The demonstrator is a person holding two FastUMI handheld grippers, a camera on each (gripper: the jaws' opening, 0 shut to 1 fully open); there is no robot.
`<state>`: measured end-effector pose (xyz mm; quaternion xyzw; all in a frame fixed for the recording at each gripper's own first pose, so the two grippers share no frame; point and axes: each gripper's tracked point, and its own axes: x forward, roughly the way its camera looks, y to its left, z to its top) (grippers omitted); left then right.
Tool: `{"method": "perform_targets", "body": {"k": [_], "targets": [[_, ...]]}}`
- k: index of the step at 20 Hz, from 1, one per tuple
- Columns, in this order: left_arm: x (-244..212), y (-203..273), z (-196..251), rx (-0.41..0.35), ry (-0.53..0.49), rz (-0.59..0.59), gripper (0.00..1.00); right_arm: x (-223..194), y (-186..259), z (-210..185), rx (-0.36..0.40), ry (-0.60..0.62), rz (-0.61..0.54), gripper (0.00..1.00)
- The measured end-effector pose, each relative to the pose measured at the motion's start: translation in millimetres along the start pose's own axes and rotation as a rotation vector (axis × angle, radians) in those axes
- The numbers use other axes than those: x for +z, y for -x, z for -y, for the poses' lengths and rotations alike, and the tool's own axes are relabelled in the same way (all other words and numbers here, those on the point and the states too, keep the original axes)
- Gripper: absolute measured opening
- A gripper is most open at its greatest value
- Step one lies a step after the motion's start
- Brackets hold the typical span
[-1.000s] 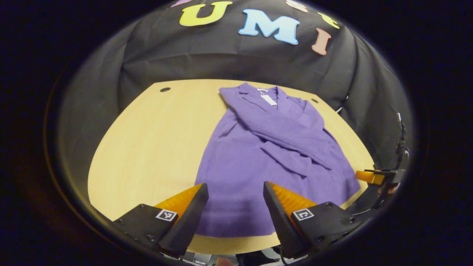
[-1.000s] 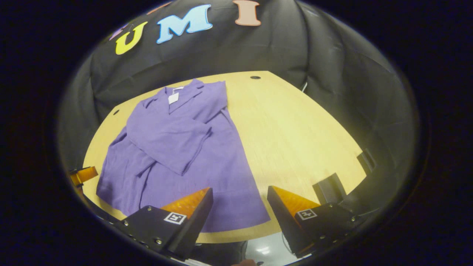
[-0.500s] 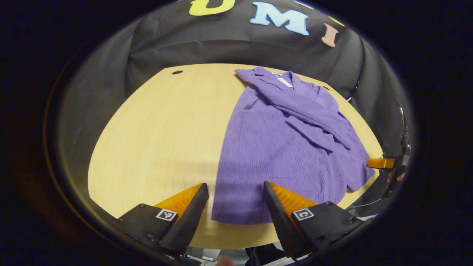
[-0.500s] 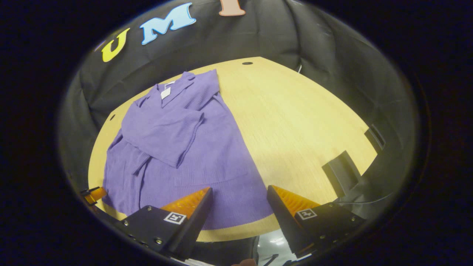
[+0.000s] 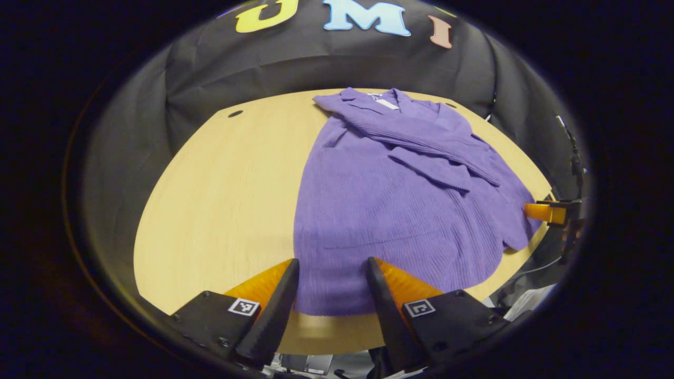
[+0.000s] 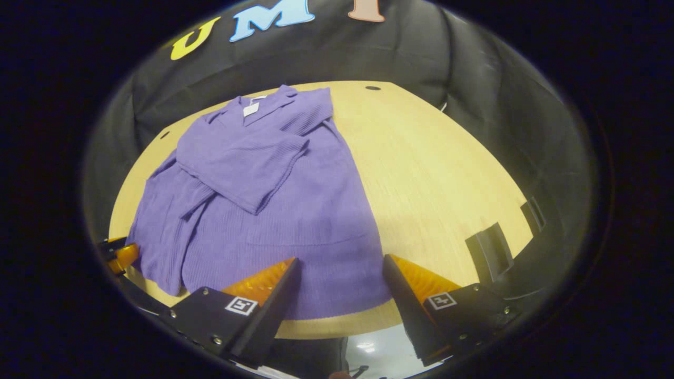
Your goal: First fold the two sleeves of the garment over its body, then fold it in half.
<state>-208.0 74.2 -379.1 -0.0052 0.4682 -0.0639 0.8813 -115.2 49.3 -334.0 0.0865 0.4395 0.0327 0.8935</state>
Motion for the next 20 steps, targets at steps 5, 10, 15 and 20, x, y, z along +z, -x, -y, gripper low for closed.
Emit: {"method": "perform_targets", "body": {"k": [5, 10, 15, 20], "targets": [[1, 2, 10, -0.016, 0.008, 0.006, 0.67, 1, 0, -3, 0.008, 0.008, -0.012, 0.99], [1, 2, 28, -0.001, 0.033, 0.025, 0.16, 2, -1, -14, 0.016, 0.031, -0.017, 0.55], [12, 0, 49, -0.095, 0.192, 0.006, 0.08, 10, -3, -26, 0.033, -0.055, -0.017, 0.15], [18, 3, 51, -0.183, 0.327, -0.031, 0.07, 11, 2, -24, 0.085, -0.118, -0.058, 0.04]]}}
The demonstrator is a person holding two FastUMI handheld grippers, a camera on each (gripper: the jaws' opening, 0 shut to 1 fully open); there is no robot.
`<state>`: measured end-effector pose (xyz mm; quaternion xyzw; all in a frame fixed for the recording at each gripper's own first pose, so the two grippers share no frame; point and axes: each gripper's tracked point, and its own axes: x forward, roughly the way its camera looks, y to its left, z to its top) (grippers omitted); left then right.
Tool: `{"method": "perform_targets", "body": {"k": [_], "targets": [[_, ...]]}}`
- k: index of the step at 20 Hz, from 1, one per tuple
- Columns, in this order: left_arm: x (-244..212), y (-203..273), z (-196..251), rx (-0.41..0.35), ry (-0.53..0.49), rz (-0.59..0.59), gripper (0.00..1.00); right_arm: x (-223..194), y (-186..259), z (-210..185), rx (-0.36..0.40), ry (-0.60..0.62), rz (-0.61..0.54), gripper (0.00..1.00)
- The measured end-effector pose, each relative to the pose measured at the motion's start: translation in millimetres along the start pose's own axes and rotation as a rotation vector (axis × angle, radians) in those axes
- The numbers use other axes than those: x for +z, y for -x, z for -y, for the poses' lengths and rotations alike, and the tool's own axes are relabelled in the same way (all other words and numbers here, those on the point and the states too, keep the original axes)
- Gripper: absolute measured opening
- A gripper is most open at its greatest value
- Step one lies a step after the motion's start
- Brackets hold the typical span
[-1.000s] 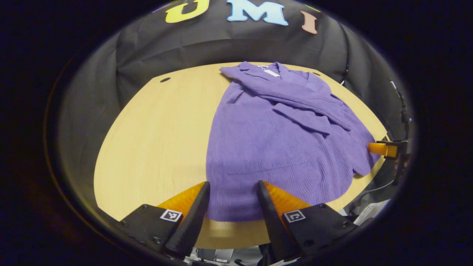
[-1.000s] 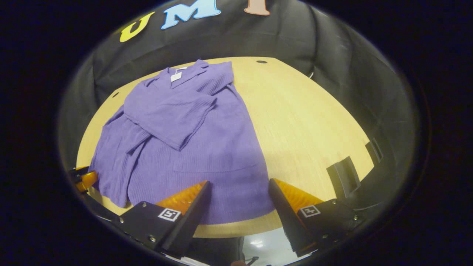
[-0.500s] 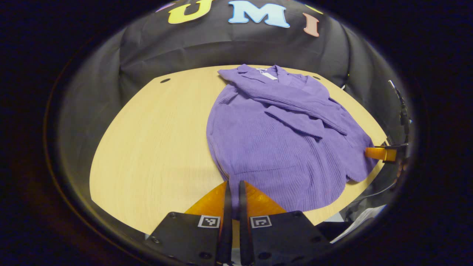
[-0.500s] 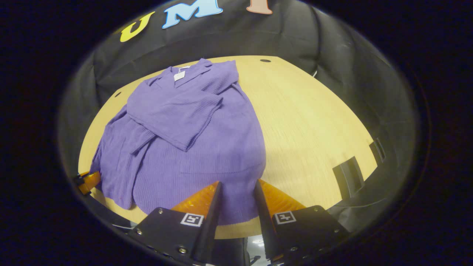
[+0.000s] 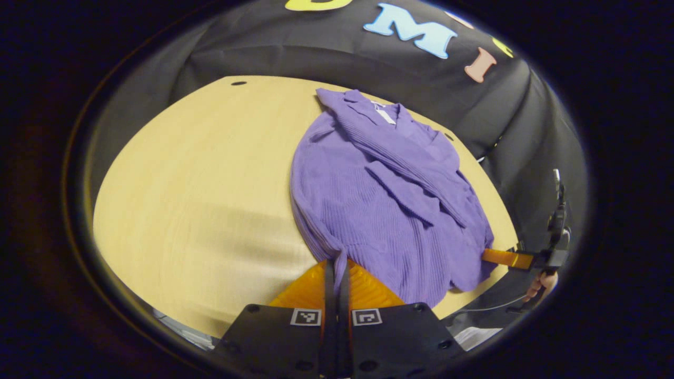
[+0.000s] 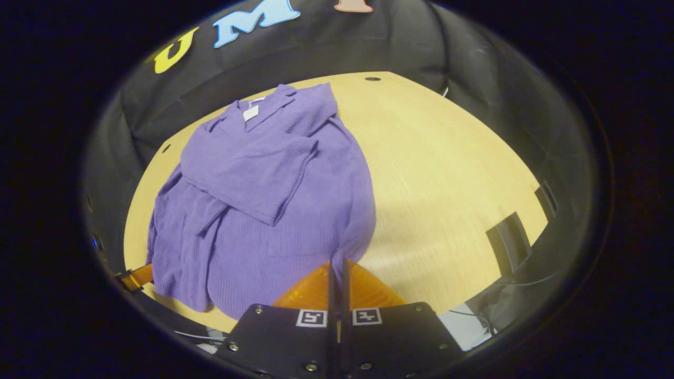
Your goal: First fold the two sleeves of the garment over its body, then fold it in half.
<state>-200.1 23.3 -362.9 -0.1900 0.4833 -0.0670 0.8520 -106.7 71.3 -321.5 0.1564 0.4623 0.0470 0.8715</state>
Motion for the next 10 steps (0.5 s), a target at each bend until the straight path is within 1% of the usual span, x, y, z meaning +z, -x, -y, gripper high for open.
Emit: {"method": "perform_targets", "body": {"k": [3, 5, 7, 9, 10], "targets": [[13, 12, 0, -0.044, 0.052, 0.015, 0.07, 18, 14, -6, 0.061, -0.08, 0.019, 0.04], [28, 21, 1, -0.07, 0.077, 0.039, 0.06, 31, 26, -13, 0.115, -0.126, 0.038, 0.04], [42, 30, 7, -0.112, 0.108, 0.059, 0.07, 43, 36, -20, 0.154, -0.168, 0.058, 0.04], [59, 40, 17, -0.149, 0.112, 0.087, 0.07, 57, 45, -28, 0.179, -0.172, 0.089, 0.04], [70, 45, 25, -0.174, 0.107, 0.104, 0.07, 65, 49, -34, 0.188, -0.155, 0.104, 0.03]]}}
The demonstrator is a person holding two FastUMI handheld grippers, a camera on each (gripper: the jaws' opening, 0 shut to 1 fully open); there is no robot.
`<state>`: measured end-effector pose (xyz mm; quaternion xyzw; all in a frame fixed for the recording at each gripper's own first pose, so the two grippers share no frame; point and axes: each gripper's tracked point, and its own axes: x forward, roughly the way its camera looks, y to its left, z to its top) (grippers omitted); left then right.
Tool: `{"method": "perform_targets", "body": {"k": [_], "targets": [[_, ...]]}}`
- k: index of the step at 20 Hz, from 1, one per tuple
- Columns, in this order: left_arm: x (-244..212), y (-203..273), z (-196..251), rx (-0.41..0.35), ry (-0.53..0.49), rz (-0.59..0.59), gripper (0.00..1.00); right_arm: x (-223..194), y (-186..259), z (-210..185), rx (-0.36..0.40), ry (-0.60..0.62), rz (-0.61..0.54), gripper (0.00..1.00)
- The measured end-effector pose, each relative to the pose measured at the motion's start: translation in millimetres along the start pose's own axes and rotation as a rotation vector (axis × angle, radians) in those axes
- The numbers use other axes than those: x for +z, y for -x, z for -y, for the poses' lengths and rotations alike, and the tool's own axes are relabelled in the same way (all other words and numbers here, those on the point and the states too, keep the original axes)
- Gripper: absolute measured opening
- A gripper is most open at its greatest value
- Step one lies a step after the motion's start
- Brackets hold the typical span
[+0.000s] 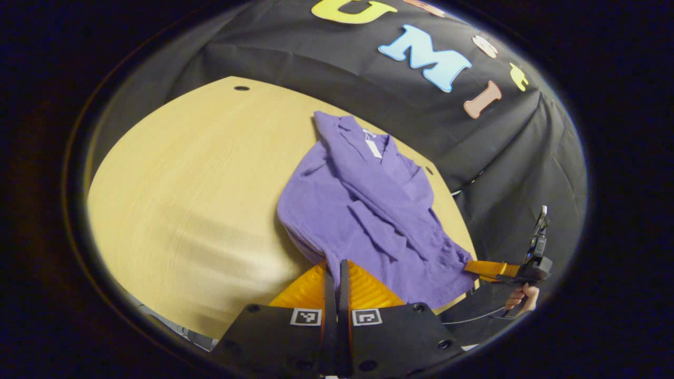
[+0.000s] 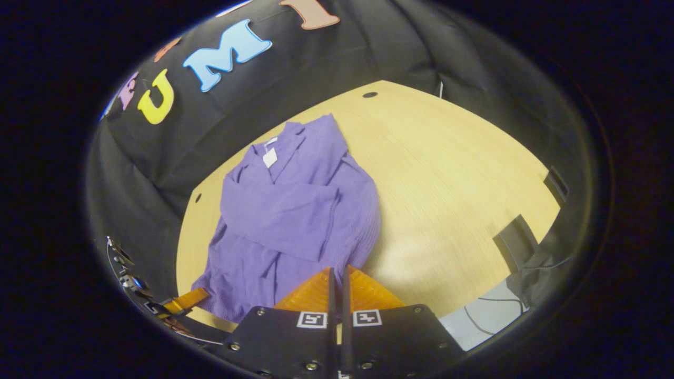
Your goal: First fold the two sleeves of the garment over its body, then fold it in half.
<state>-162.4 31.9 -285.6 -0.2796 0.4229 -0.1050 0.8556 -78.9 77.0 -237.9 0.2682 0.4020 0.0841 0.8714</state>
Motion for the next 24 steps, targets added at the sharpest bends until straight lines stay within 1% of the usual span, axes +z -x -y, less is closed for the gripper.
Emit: {"method": "perform_targets", "body": {"k": [5, 6, 9, 14, 18, 21, 24], "targets": [[43, 6, 38, -0.093, -0.066, 0.054, 0.07, 34, 8, -35, 0.017, 0.129, 0.068, 0.04], [53, 7, 43, -0.099, -0.081, 0.069, 0.06, 42, 10, -42, 0.026, 0.143, 0.082, 0.04], [82, 11, 60, -0.13, -0.117, 0.119, 0.07, 68, 12, -61, 0.052, 0.178, 0.123, 0.03], [144, 17, 89, -0.165, -0.16, 0.21, 0.07, 131, 22, -81, 0.072, 0.205, 0.205, 0.04], [195, 12, 100, -0.144, -0.192, 0.271, 0.06, 180, 26, -89, 0.095, 0.229, 0.266, 0.03], [218, -1, 107, -0.116, -0.203, 0.291, 0.06, 216, 24, -92, 0.12, 0.236, 0.303, 0.02], [232, -18, 124, -0.107, -0.208, 0.296, 0.07, 234, 9, -90, 0.149, 0.239, 0.284, 0.02]]}}
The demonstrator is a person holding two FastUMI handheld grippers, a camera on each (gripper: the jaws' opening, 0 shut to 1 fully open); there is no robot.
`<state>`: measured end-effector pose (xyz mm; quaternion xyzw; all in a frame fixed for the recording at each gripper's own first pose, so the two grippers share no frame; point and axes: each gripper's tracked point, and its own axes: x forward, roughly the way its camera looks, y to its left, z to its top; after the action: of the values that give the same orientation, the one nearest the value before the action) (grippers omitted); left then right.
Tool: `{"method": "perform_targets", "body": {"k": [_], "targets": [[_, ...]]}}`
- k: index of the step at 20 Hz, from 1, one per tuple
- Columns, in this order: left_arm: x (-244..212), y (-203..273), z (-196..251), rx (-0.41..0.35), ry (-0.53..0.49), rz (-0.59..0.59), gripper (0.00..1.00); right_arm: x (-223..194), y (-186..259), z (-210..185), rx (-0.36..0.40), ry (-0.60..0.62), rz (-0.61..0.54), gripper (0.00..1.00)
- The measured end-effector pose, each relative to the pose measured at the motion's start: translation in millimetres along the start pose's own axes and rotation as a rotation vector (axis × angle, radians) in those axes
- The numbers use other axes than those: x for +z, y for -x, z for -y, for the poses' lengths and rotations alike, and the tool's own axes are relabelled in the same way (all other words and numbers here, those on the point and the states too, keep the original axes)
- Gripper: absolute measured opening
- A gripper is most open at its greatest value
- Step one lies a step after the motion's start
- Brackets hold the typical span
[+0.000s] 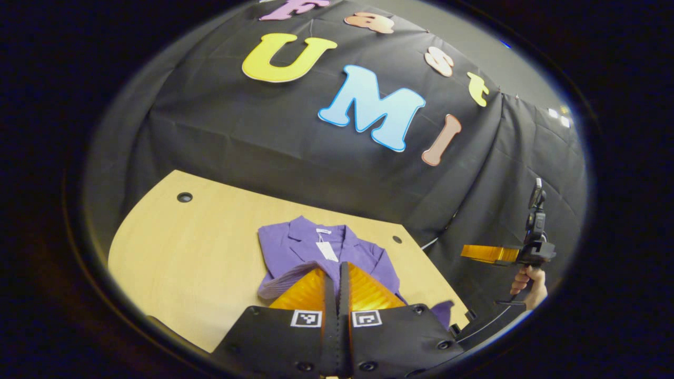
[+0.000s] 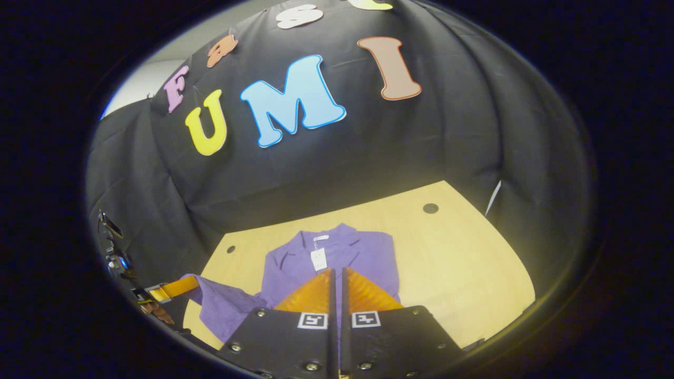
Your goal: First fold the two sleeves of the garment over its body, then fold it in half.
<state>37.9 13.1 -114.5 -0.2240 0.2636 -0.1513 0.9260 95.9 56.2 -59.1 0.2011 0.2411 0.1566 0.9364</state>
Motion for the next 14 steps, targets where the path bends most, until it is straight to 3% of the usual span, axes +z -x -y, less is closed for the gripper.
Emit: {"method": "perform_targets", "body": {"k": [8, 14], "targets": [[58, -95, 29, 0.032, -0.048, 0.057, 0.06, 5, -50, 30, 0.029, -0.004, -0.059, 0.02], [101, -180, 33, 0.042, -0.092, 0.086, 0.06, -12, -88, 31, 0.054, 0.051, -0.126, 0.02]]}}
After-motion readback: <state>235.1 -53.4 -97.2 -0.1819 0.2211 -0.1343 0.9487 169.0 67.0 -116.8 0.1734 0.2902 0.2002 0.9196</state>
